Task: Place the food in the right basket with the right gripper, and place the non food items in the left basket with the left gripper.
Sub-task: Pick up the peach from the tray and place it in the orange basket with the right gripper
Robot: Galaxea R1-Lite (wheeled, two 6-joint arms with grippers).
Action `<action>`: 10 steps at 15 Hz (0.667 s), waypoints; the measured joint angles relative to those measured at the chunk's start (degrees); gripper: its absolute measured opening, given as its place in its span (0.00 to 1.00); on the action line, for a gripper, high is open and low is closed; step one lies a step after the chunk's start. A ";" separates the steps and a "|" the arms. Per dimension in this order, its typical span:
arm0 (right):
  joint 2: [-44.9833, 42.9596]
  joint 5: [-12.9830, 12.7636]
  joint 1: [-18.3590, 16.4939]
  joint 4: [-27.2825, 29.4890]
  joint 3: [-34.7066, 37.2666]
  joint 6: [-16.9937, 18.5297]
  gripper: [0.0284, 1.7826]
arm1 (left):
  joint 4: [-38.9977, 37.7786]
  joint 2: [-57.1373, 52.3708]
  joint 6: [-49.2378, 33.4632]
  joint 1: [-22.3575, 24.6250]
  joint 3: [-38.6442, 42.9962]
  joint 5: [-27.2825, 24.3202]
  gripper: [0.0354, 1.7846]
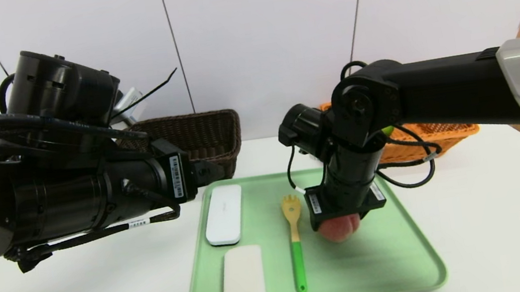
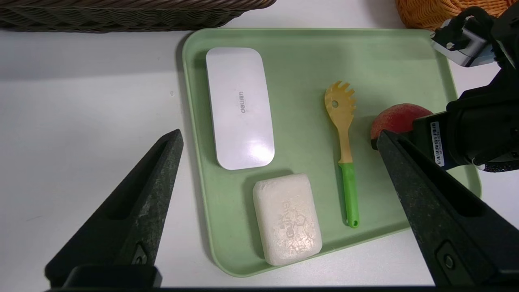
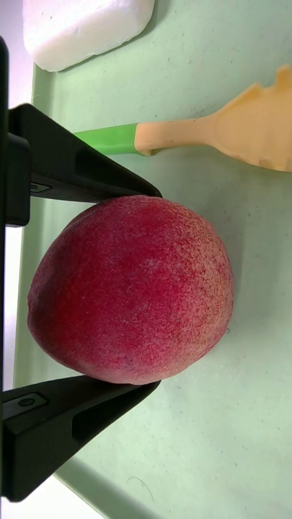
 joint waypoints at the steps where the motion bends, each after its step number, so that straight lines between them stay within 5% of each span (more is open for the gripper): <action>1: -0.06 0.00 0.02 0.04 0.00 0.02 0.64 | 0.00 0.02 0.06 0.00 0.02 -0.01 0.94; 6: -5.64 -0.43 -0.48 -2.96 -1.45 0.41 0.64 | -0.02 0.10 -0.02 0.00 0.32 -0.06 0.94; 10: -14.45 -3.49 -7.25 -16.58 -1.80 -8.33 0.63 | -0.07 0.60 -0.07 -0.02 0.32 -0.01 0.94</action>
